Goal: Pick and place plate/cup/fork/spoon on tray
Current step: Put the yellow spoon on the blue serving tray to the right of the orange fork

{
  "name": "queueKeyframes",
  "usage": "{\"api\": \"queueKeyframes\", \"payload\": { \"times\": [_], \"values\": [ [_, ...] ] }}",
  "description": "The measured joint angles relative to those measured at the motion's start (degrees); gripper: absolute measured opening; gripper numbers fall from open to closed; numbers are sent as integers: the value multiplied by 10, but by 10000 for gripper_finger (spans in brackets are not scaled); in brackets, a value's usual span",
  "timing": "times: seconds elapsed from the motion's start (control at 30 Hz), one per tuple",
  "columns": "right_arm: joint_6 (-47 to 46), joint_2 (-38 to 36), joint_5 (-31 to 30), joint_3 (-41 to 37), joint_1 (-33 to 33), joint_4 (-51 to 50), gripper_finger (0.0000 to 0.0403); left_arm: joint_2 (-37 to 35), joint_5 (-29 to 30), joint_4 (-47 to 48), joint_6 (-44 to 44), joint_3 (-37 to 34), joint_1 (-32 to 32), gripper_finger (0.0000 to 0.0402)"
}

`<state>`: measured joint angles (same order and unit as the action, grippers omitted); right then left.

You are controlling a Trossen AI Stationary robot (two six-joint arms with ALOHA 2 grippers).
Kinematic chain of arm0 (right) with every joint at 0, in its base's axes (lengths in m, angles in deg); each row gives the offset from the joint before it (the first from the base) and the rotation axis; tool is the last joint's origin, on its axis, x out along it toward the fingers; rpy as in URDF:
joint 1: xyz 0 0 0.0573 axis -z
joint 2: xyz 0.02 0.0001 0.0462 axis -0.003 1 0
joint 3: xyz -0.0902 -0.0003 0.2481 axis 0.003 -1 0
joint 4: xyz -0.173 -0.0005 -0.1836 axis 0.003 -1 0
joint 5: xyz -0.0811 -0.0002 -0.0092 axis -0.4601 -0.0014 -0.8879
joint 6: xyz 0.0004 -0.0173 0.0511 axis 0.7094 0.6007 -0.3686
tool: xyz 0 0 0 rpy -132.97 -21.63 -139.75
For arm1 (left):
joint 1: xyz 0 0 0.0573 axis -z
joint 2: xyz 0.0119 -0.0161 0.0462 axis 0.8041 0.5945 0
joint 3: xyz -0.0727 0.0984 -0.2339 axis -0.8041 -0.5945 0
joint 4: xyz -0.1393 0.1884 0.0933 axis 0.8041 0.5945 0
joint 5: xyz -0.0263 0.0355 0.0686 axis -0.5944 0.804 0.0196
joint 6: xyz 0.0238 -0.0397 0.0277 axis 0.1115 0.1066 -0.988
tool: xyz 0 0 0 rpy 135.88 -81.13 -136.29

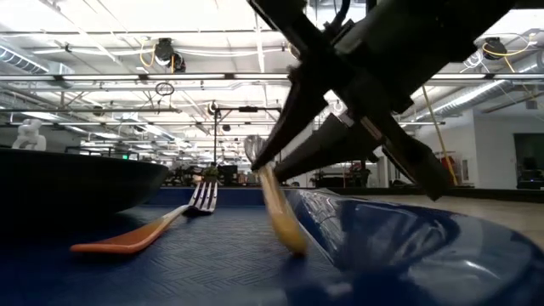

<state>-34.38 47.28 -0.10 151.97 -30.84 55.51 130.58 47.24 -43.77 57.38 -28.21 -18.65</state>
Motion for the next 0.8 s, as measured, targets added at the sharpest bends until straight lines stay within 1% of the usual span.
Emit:
{"api": "queueKeyframes", "payload": {
  "times": [0.23,0.8],
  "values": [
    [-7,6,10,1,2,3,36,0,0,0,0,0,0,118],
    [-7,6,7,1,2,-2,84,0,-3,0,4,0,0,118]
  ]
}}
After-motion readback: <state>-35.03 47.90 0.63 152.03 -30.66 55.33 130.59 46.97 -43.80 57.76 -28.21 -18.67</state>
